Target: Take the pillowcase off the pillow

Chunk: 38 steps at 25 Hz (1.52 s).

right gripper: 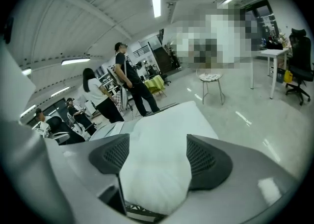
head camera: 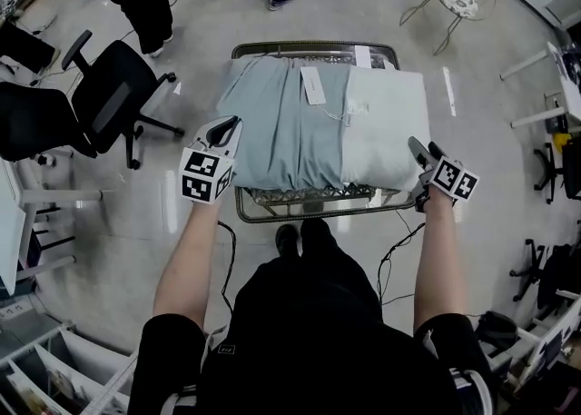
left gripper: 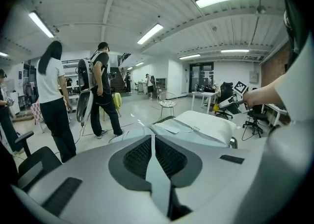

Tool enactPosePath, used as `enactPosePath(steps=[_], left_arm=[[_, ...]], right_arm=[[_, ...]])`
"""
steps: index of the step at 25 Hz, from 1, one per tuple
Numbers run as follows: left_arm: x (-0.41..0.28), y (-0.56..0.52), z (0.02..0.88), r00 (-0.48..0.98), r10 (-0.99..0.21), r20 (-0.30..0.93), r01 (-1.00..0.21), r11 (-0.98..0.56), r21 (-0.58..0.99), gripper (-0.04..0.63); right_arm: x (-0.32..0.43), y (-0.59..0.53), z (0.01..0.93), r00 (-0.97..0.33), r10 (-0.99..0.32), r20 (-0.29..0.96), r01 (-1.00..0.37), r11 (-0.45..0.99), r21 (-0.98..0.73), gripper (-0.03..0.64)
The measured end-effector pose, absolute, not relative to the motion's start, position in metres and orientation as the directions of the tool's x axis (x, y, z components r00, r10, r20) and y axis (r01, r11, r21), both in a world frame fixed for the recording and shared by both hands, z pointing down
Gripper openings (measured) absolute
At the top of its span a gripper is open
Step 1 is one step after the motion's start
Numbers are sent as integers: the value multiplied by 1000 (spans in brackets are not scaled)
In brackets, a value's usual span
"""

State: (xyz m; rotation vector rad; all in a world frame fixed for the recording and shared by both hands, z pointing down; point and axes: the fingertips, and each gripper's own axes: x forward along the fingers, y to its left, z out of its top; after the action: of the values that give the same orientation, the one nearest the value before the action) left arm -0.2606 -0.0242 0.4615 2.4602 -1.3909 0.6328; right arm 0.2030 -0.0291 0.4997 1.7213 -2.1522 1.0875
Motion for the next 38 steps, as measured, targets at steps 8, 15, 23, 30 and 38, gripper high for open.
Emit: enactPosePath(steps=[8,15,23,30,38], left_arm=[[-255,-114,494,389,-706,592,-876,-482,0,48],[-253,-199,534,310,-647,696,-893,-450,-21,158],[-241,-239,583,301,-534,790,-882,-471,17,193],[-231,-239,603,380,-449,809,-826,-558,79,147],[-208,-233,613,389,-350,852,-696,-717,23,58]], right_arm=[[177,-132,525,-407,-687,601,-904,211,-371,388],[143,-215,567,-502,-500,706,-851,431,-300,434],[78,-244,614,-568,-214,795,-623,743,-244,434],[60,-244,639,-540,-64,839,-477,845,-243,439],[53,-230,659,-499,98,861,-390,862,-324,436]])
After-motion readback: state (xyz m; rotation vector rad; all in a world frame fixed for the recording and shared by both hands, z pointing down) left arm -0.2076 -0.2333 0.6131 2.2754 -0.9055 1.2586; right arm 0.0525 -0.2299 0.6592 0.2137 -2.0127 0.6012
